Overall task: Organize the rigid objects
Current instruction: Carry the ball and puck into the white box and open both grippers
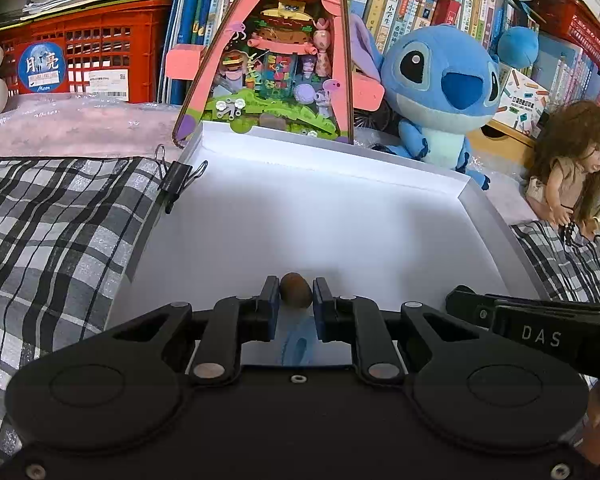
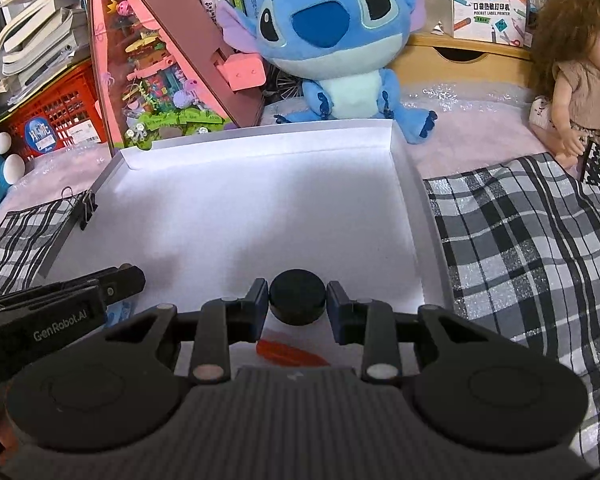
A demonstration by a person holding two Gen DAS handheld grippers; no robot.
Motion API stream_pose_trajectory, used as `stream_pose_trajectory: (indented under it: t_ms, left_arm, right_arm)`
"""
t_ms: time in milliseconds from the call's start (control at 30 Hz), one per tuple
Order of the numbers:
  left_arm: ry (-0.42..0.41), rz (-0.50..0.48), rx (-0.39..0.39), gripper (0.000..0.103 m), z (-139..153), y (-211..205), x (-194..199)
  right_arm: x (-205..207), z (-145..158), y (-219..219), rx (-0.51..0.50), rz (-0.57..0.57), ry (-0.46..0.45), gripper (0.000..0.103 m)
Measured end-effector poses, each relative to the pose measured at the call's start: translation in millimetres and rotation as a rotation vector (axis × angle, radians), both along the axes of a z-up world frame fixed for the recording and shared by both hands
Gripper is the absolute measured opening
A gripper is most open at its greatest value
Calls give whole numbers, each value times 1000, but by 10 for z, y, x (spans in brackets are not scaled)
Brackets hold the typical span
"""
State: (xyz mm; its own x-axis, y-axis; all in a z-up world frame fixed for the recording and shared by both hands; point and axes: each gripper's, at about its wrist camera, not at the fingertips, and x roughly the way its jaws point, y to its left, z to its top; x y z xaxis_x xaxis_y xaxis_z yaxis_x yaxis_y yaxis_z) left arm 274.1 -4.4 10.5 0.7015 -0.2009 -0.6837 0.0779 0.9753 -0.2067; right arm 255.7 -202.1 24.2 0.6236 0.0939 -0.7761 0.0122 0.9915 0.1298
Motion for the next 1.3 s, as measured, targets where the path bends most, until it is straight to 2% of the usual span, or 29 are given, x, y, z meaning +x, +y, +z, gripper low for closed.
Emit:
stream_pose_trajectory:
  t_ms: [800,967,1067,1200,1300]
  left_arm:
    - [-24,-13,6,17,-13,15,-54]
    - [-31,-16,48,17,13,-11,-84]
    - [-44,-22,63,21,52,-2,-140]
    - [-99,-48,80,40,175,8,-282]
    - [-139,-71,96,46,293,10,-405]
  right_arm:
    - [-76,-50,34,-25,20,-12,36]
    - [-82,-47,37,-25,14,-18,41]
    - [-100,-30,23,-20,-7,-16,58]
    - [-205,54,-21,-7,-3,-51,66]
    - [-309,154,-41,-21,9,-93,71]
